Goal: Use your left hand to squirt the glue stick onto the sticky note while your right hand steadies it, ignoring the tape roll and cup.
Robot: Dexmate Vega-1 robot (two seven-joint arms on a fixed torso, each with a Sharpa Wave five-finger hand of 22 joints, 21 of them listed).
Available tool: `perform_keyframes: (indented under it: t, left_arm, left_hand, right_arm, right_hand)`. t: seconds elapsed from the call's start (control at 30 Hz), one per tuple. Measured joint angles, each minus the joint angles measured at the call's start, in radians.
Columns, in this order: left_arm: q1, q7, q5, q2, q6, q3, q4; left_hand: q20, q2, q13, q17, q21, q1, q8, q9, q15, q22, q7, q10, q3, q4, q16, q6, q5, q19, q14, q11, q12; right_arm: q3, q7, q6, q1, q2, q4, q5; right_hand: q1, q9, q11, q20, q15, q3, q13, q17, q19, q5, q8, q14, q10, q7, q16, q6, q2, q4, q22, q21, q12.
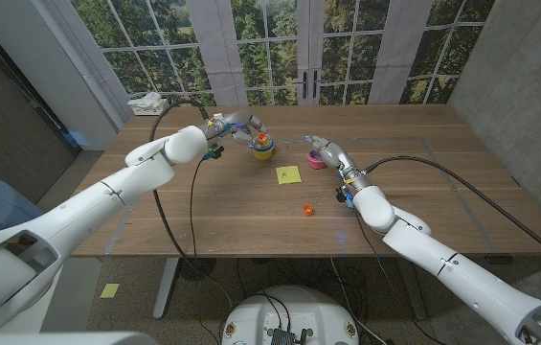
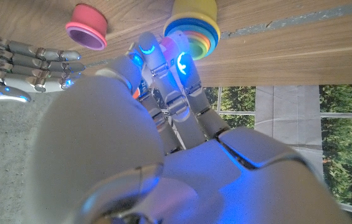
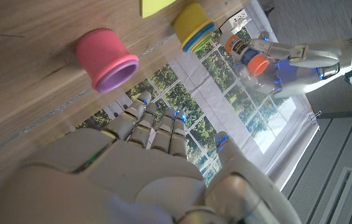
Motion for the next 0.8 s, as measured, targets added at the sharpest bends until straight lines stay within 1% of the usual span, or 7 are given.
perform_keyframes:
  t: [0.07,0.1,0.23,0.27,0.33,0.47,0.8]
  left_arm:
    - [-0.001,0.0,0.01,0.003,0.003,0.002,-0.002]
    - [-0.001,-0.001,0.02,0.006,0.005,0.002,-0.003]
    - [-0.002,-0.003,0.027,0.011,0.009,0.004,-0.009]
    - [-0.002,-0.013,0.042,0.014,0.019,0.005,-0.012]
    - [-0.002,-0.018,0.049,0.018,0.025,0.006,-0.016]
    - [-0.001,-0.035,0.077,0.028,0.049,0.009,-0.034]
    - [0.01,-0.055,0.157,0.051,0.108,0.028,-0.084]
  left_hand:
    - [0.0,0.0,0.0,0.0,0.0,0.0,0.0,0.0,0.0,0.0,0.0,0.0,0.0,0.0,-0.001,0.0,0.0,0.0,0.0,0.0,0.0]
    - [0.0,0.0,0.0,-0.001,0.0,0.0,0.0,0.0,0.0,0.0,0.004,0.0,0.0,0.0,-0.003,0.004,0.0,0.0,0.0,0.0,0.0]
    - [0.0,0.0,0.0,-0.006,0.0,0.0,0.0,0.0,0.0,0.0,0.0,0.0,0.0,0.0,-0.004,0.007,0.0,0.0,0.0,0.0,0.0]
    - [0.0,0.0,0.0,-0.007,0.0,0.0,0.0,0.0,0.0,0.0,0.0,0.0,0.0,0.0,-0.004,0.007,0.0,0.0,0.0,0.0,0.0]
    - [0.0,0.0,0.0,-0.008,0.0,0.0,0.0,0.0,0.0,0.0,0.0,0.0,0.0,0.0,-0.004,0.007,-0.001,0.0,0.0,0.0,0.0]
    - [0.0,0.001,0.0,-0.015,0.0,-0.001,0.0,-0.001,-0.001,0.0,0.0,0.0,-0.001,0.0,-0.015,0.007,-0.001,0.0,0.001,0.0,0.0]
    - [0.0,0.002,0.0,-0.023,0.0,-0.002,0.0,-0.004,-0.001,0.0,-0.003,0.0,-0.003,0.0,-0.015,0.011,0.004,0.0,0.001,0.0,-0.001]
  right_arm:
    - [0.002,0.0,0.004,0.0,0.003,0.004,0.006]
    - [0.006,0.003,0.02,0.001,0.008,0.012,0.023]
    - [0.009,0.01,0.047,0.001,0.012,0.019,0.053]
    - [0.015,0.013,0.059,0.001,0.021,0.034,0.066]
    - [0.018,0.016,0.07,0.001,0.025,0.039,0.076]
    - [0.027,0.027,0.105,0.001,0.036,0.058,0.109]
    - [0.044,0.047,0.16,-0.011,0.048,0.076,0.175]
  right_hand:
    - [0.0,0.0,0.0,0.0,0.0,0.0,0.0,-0.002,0.0,0.0,0.0,0.0,0.0,0.0,0.0,0.0,0.0,0.0,0.0,0.0,0.0]
    - [0.0,0.0,0.0,0.0,0.0,0.0,0.0,-0.002,0.0,0.0,0.0,0.0,0.0,0.0,0.0,0.0,0.0,0.0,0.0,0.0,0.0]
    - [0.0,0.0,0.004,0.0,0.0,-0.003,0.0,-0.002,0.0,0.0,0.0,0.0,0.004,0.0,0.0,0.0,0.0,-0.003,0.0,0.0,0.0]
    - [0.0,0.0,0.004,0.0,0.0,-0.003,0.0,-0.002,0.0,0.0,0.0,0.0,0.004,0.0,0.0,0.0,0.0,-0.003,0.0,0.0,0.0]
    - [0.0,0.0,0.004,0.0,0.0,-0.003,0.0,-0.002,0.0,0.0,0.0,0.0,0.004,0.004,0.0,0.003,0.0,-0.003,0.0,0.0,0.0]
    - [0.0,0.0,0.004,0.0,0.0,-0.005,0.0,-0.002,0.0,0.0,0.0,0.0,0.004,0.004,0.0,0.003,0.0,-0.005,0.0,0.0,0.0]
    - [0.0,0.0,0.007,0.0,0.0,-0.01,0.0,-0.002,0.0,0.0,0.0,0.0,0.007,0.004,0.0,0.003,0.0,-0.01,0.0,0.0,0.0]
